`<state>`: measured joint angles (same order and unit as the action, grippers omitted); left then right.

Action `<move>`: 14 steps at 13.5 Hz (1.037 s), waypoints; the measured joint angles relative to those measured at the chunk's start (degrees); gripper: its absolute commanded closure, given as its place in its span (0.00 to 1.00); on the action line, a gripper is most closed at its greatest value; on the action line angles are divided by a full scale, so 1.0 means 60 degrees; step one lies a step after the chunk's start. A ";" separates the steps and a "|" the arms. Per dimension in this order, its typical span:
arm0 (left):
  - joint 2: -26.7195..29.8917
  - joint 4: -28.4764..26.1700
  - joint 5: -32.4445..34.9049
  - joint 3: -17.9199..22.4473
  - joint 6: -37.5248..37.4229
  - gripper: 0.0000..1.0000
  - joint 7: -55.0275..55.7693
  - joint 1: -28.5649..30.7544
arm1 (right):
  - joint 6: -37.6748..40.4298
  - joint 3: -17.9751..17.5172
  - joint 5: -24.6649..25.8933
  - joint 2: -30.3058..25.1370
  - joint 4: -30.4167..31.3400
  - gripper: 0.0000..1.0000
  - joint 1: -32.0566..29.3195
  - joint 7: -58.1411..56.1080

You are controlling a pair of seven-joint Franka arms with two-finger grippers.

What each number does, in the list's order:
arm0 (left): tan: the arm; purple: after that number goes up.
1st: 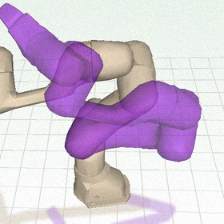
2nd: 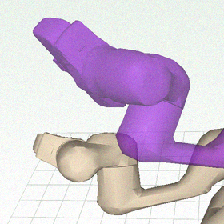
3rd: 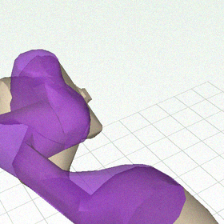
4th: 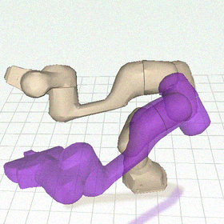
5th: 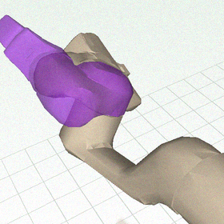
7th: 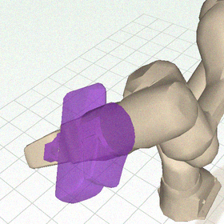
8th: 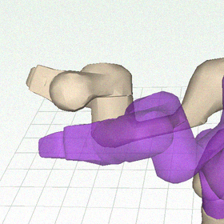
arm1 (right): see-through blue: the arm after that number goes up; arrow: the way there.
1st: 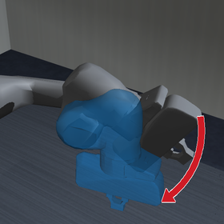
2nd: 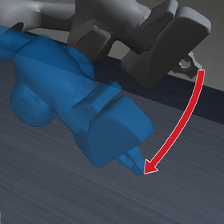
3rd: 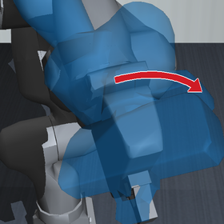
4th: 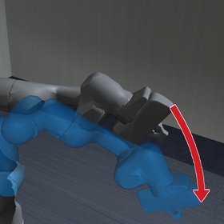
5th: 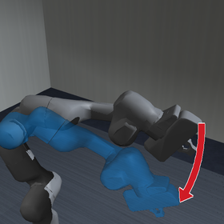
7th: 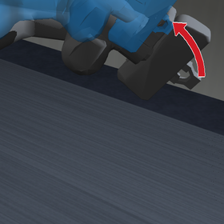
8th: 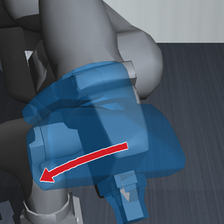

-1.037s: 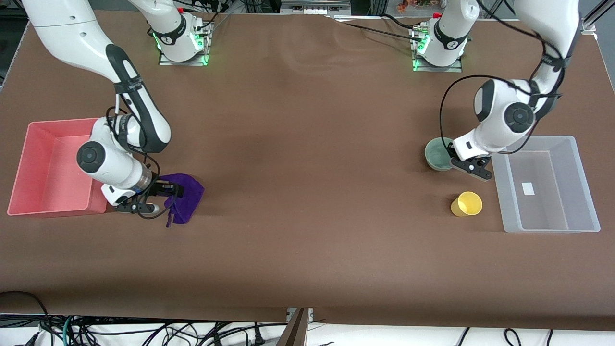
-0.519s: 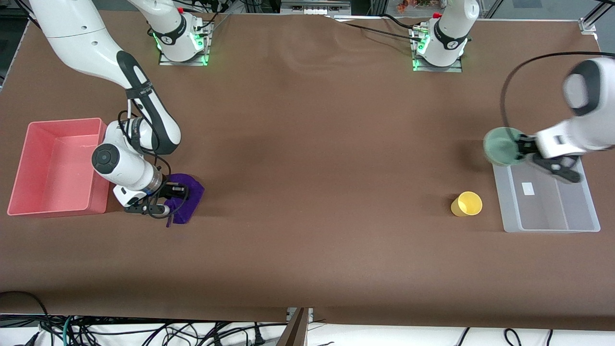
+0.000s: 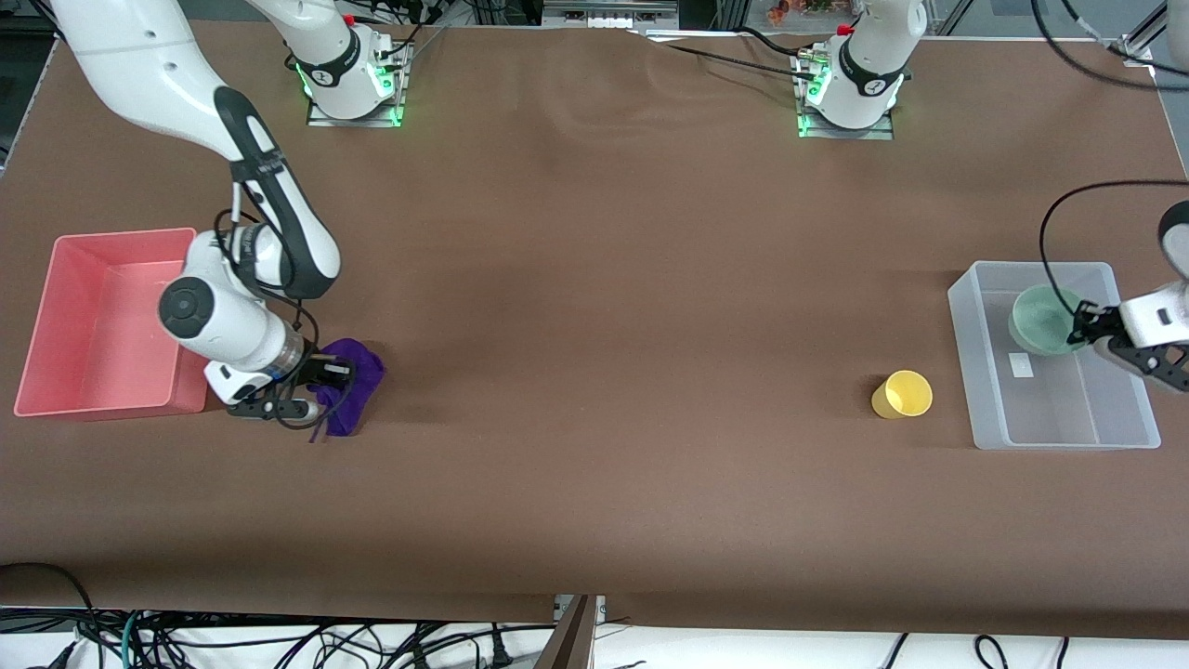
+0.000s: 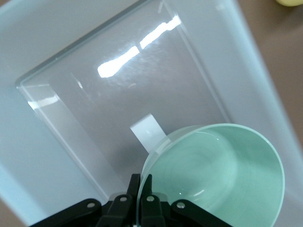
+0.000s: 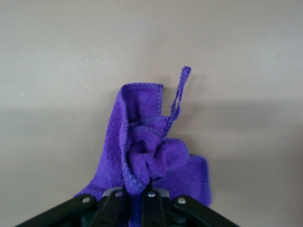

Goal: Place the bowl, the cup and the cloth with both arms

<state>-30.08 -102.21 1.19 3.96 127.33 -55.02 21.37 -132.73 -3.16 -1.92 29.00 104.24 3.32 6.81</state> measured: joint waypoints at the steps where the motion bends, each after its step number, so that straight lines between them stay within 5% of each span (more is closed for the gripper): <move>1: -0.0342 0.0047 0.0000 -0.0010 0.0333 0.46 -0.0133 0.0047 | 0.1072 0.0058 0.0076 -0.0345 -0.0399 1.00 -0.0045 -0.0069; 2: -0.0575 0.0095 0.0000 -0.0029 0.0525 0.04 -0.0259 0.0113 | 0.2171 0.0107 0.0278 -0.0703 -0.0815 1.00 -0.0158 -0.0276; 3: -0.0693 0.0157 0.0000 -0.0046 0.0582 0.00 -0.0348 0.0173 | 0.3247 0.0167 0.0588 -0.1058 -0.1222 1.00 -0.0342 -0.0706; 7: -0.0354 0.0603 0.0000 -0.0301 -0.0282 0.00 -0.0477 0.0194 | 0.5705 0.1549 0.1110 -0.1912 -0.1778 1.00 -0.0861 -0.3577; 11: 0.0440 0.2017 -0.0001 -0.1294 -0.3168 0.00 0.0434 0.0046 | 0.5653 0.3205 0.1125 -0.1695 -0.1583 1.00 -0.1168 -0.5858; 14: 0.0475 0.2301 -0.0002 -0.1503 -0.3560 0.00 0.2367 -0.0914 | 0.4687 0.3479 0.1125 -0.1245 -0.0839 1.00 -0.1606 -0.6544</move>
<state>-27.23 -88.40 1.18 -5.06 105.97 -40.81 15.88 -104.60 17.72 4.83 21.53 99.20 -6.32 -32.46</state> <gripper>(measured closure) 0.000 0.916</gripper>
